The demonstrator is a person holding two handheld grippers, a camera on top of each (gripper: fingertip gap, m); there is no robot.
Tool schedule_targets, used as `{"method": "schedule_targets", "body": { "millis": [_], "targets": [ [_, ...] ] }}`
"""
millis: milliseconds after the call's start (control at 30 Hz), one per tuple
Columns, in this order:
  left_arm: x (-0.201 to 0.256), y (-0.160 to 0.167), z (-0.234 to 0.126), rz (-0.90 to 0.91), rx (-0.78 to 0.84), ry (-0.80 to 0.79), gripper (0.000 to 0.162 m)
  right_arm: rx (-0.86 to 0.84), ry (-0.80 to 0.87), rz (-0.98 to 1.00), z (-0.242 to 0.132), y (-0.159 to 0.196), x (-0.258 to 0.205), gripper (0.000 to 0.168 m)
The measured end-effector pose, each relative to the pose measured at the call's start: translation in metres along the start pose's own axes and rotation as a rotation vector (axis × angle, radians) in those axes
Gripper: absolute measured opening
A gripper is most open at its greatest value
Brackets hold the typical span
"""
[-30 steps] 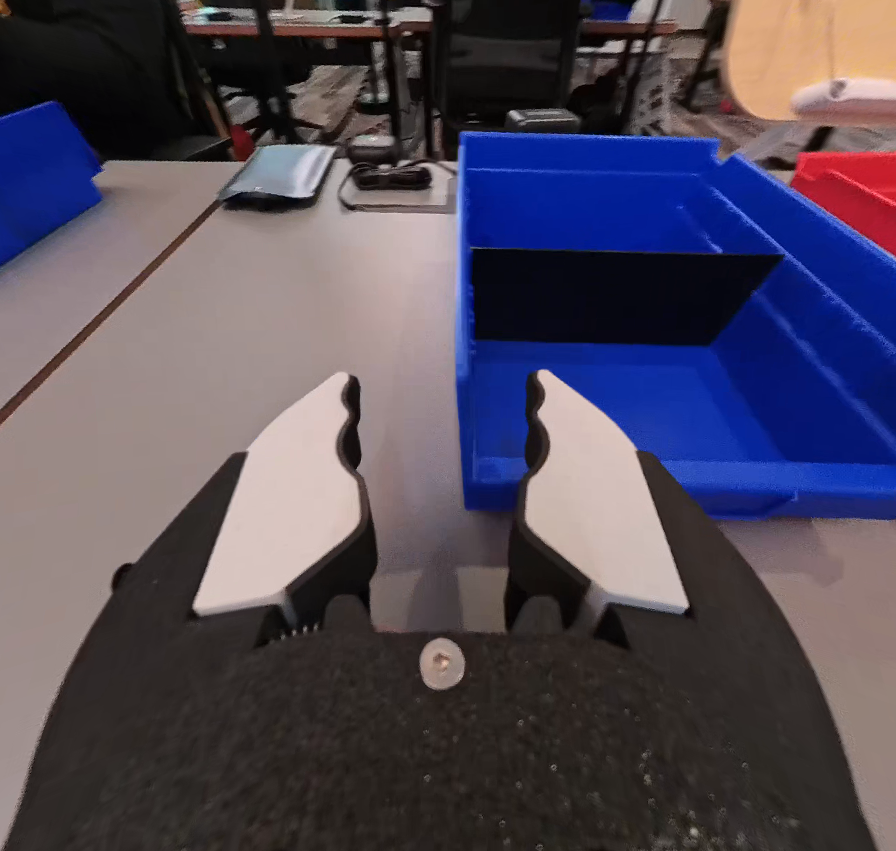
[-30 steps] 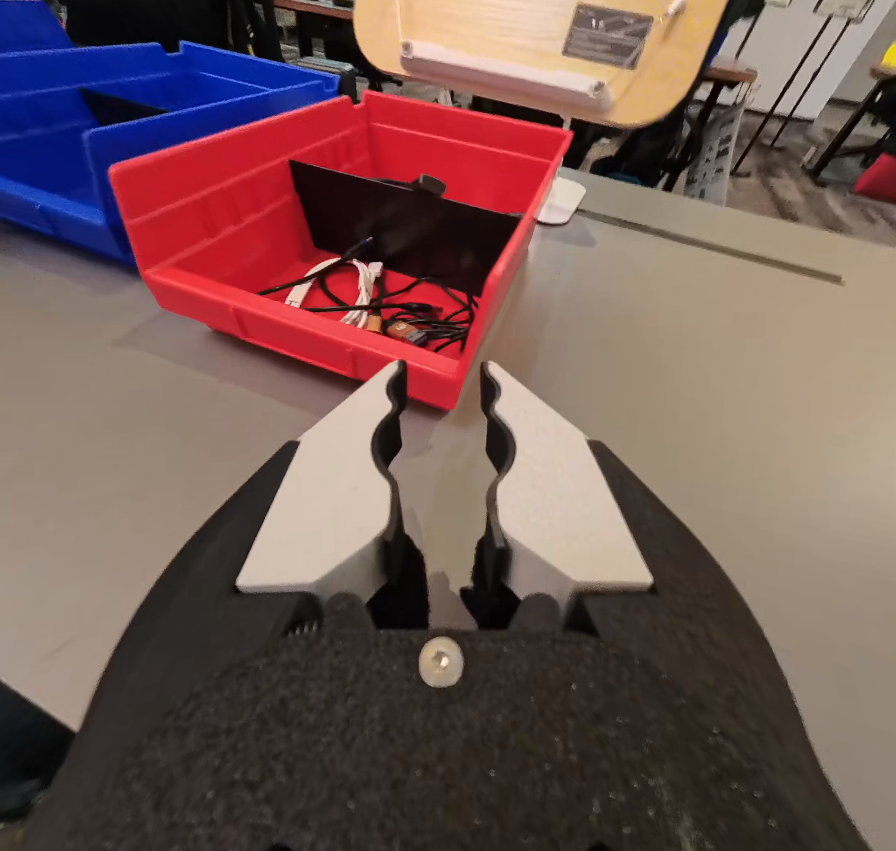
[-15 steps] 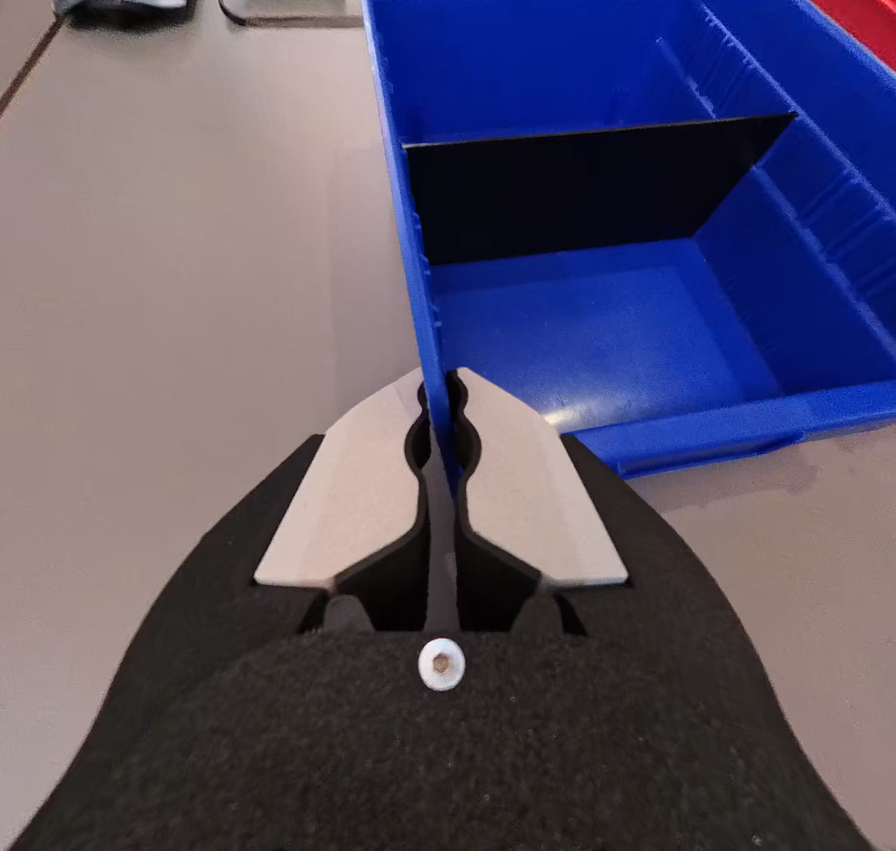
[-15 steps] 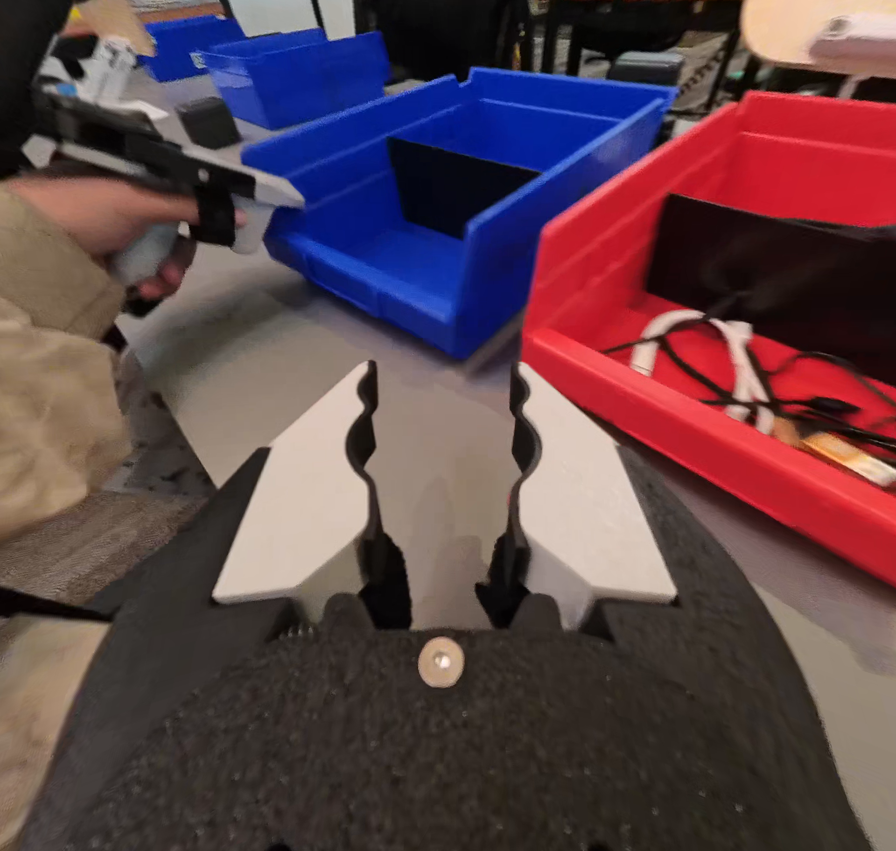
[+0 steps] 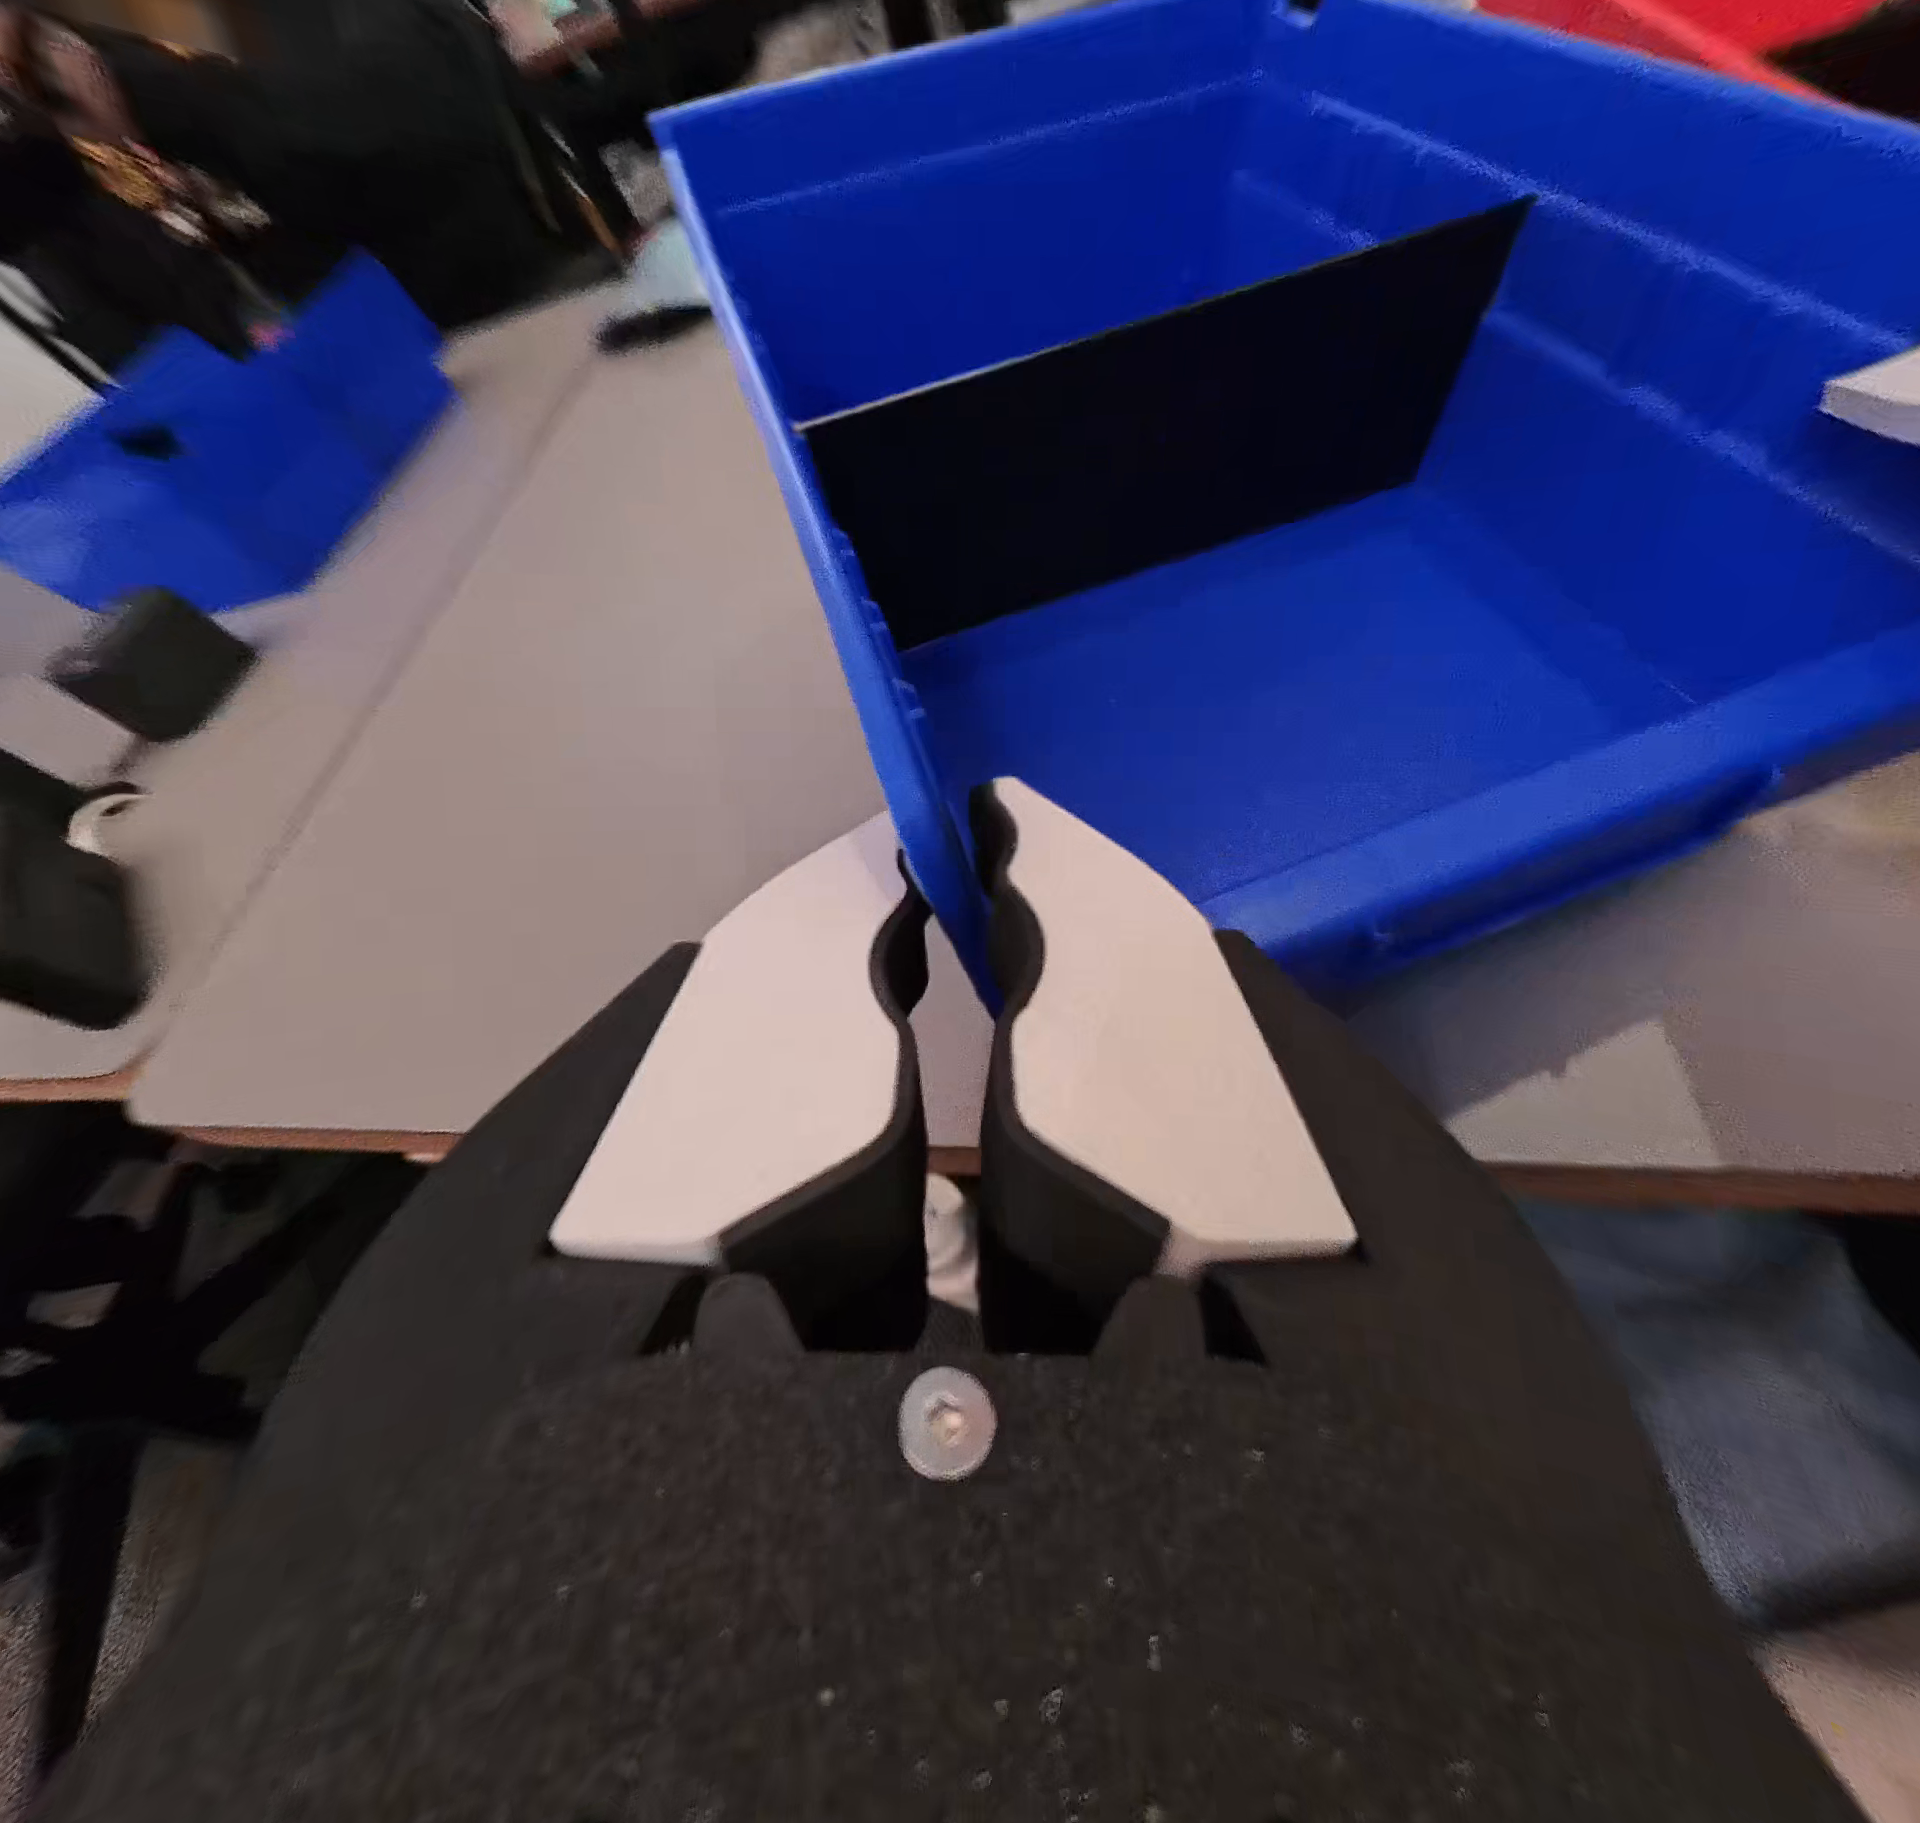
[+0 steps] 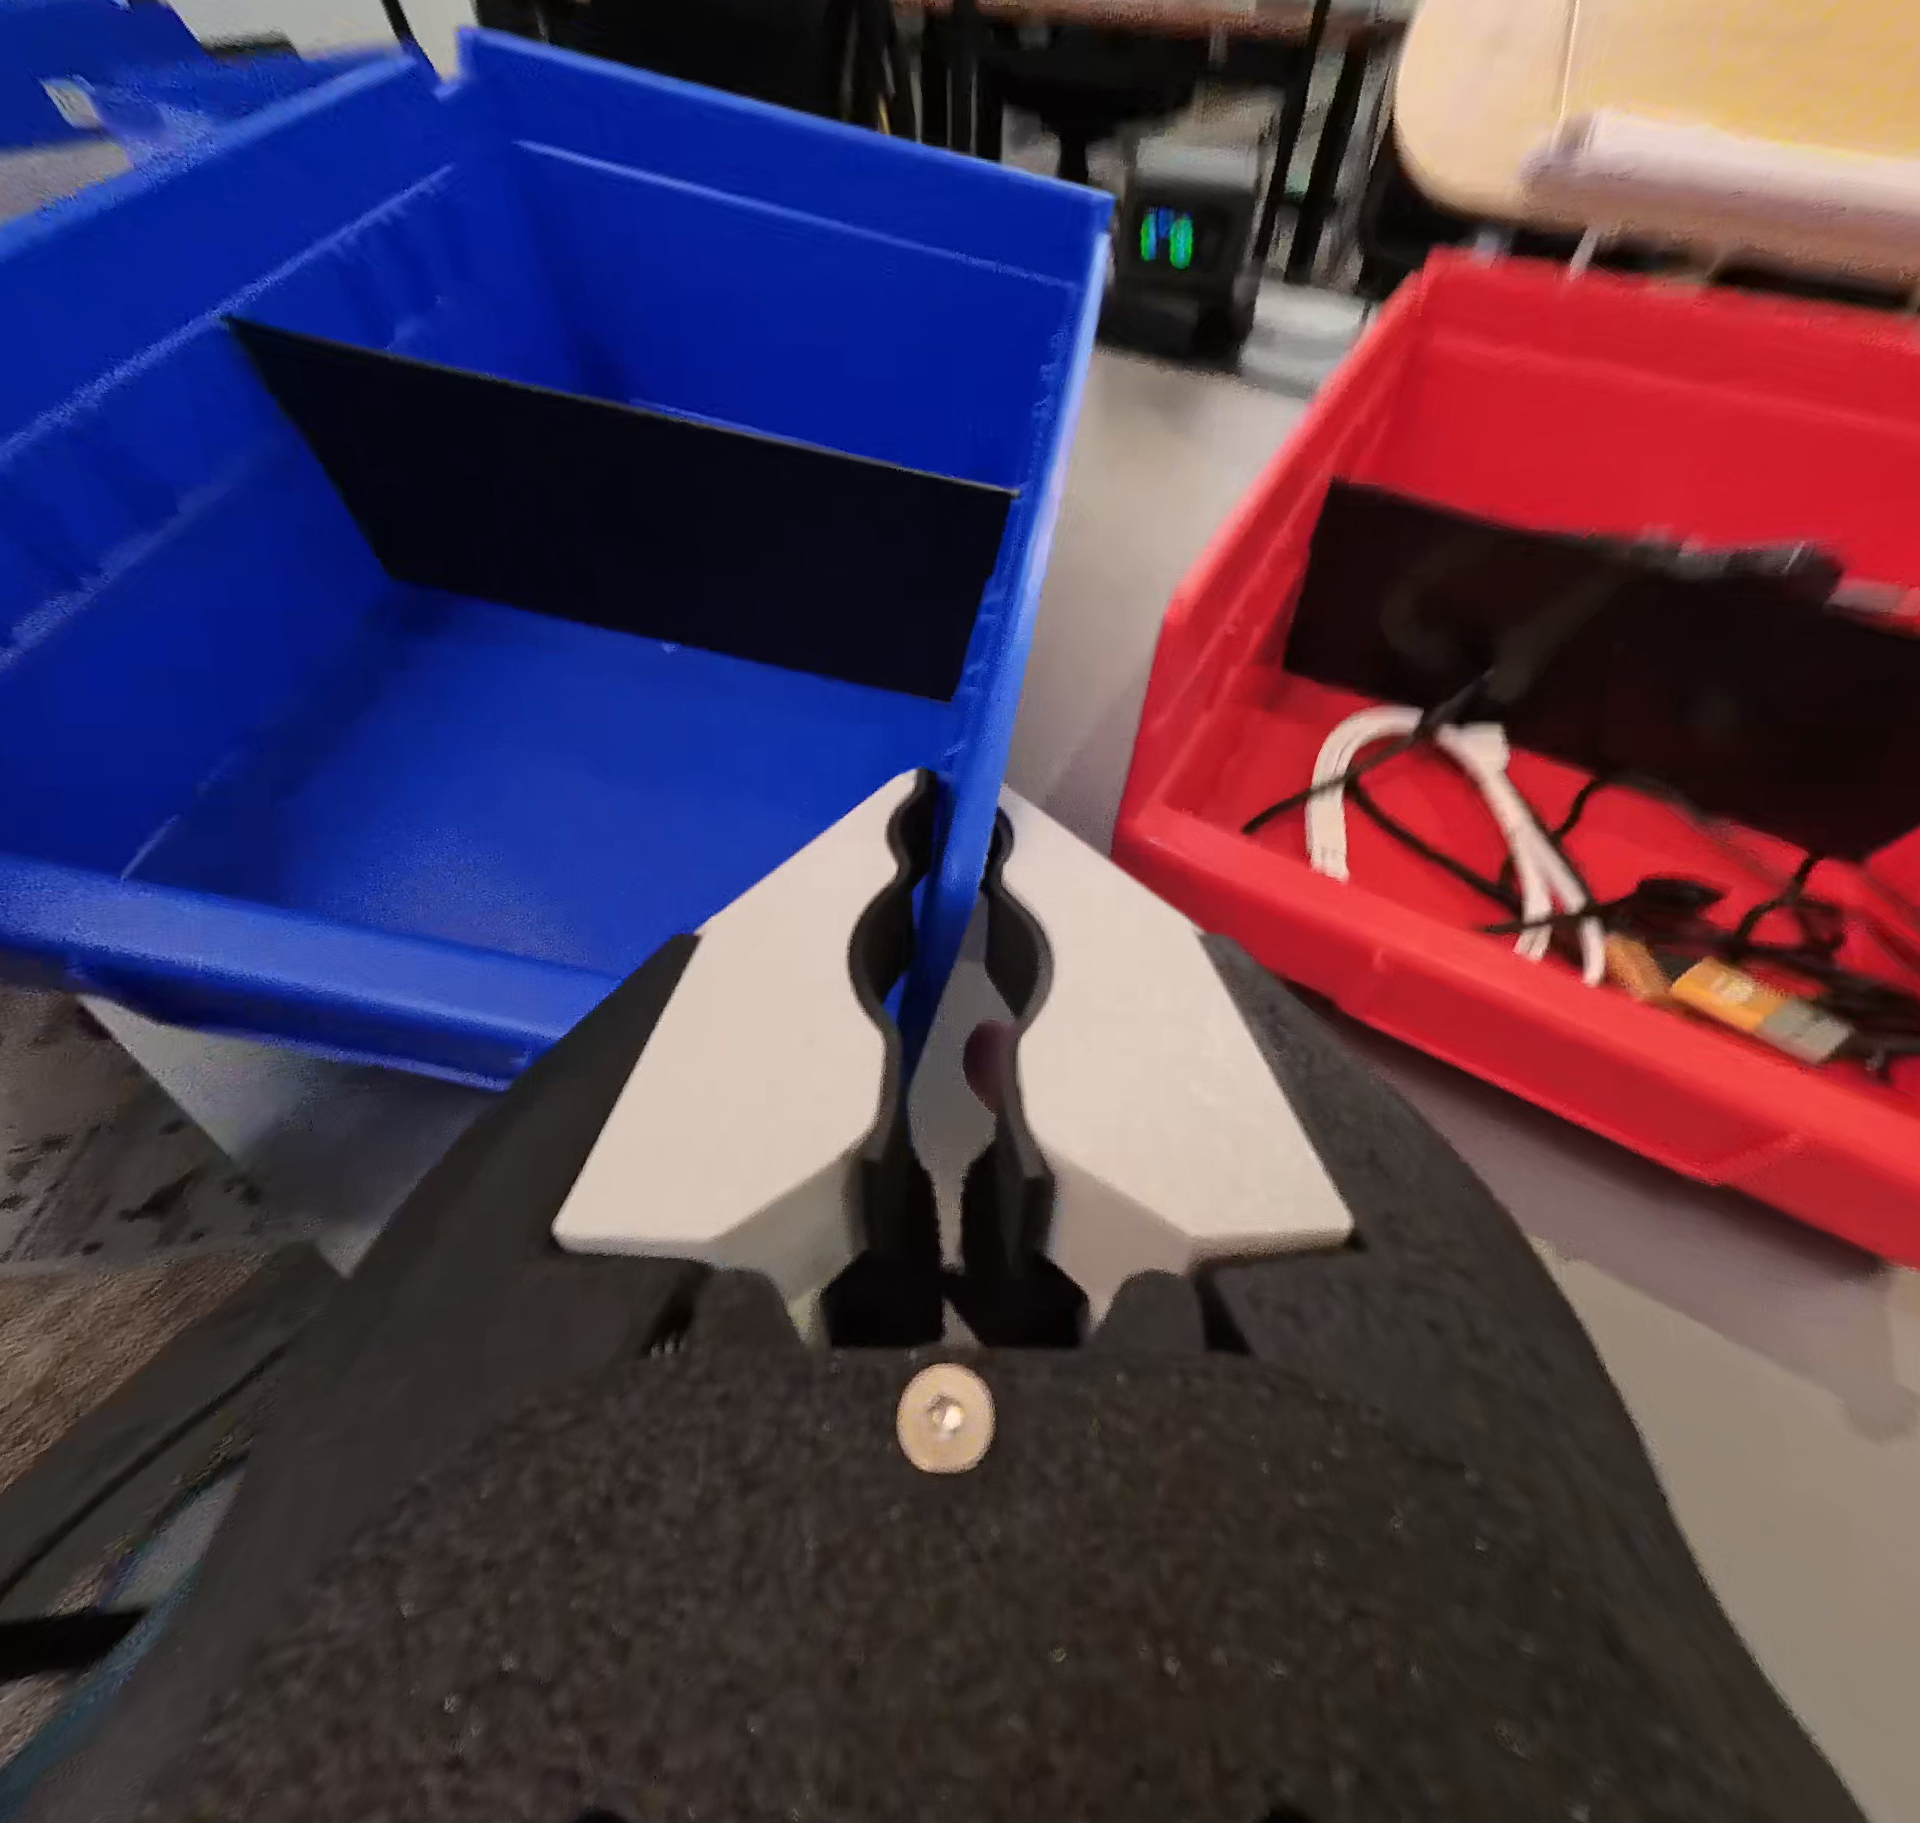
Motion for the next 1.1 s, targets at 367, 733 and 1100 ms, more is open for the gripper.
{"method": "schedule_targets", "body": {
  "millis": [367,733,1100],
  "targets": [
    [0.069,-0.171,-0.006,-0.052,0.509,0.068,0.004,0.435,0.315,-0.028,-0.082,-0.139,0.126,0.005],
    [0.355,-0.23,0.098,-0.188,0.434,0.508,0.005,0.156,0.705,-0.011,-0.149,-0.079,0.405,0.005],
    [0.475,-0.153,0.157,-0.059,0.175,0.571,0.007,-0.136,0.623,0.115,-0.129,0.087,0.497,0.006]
  ]
}}
Point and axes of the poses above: each gripper's, where its closed fingertips meet, z out along the fingers, y out of its underside, x = y × z across the jaws, the point moved 3 cm from there along -z, back along the fingers, and after that the axes turned 10 degrees about y, right-handed, at the moved point
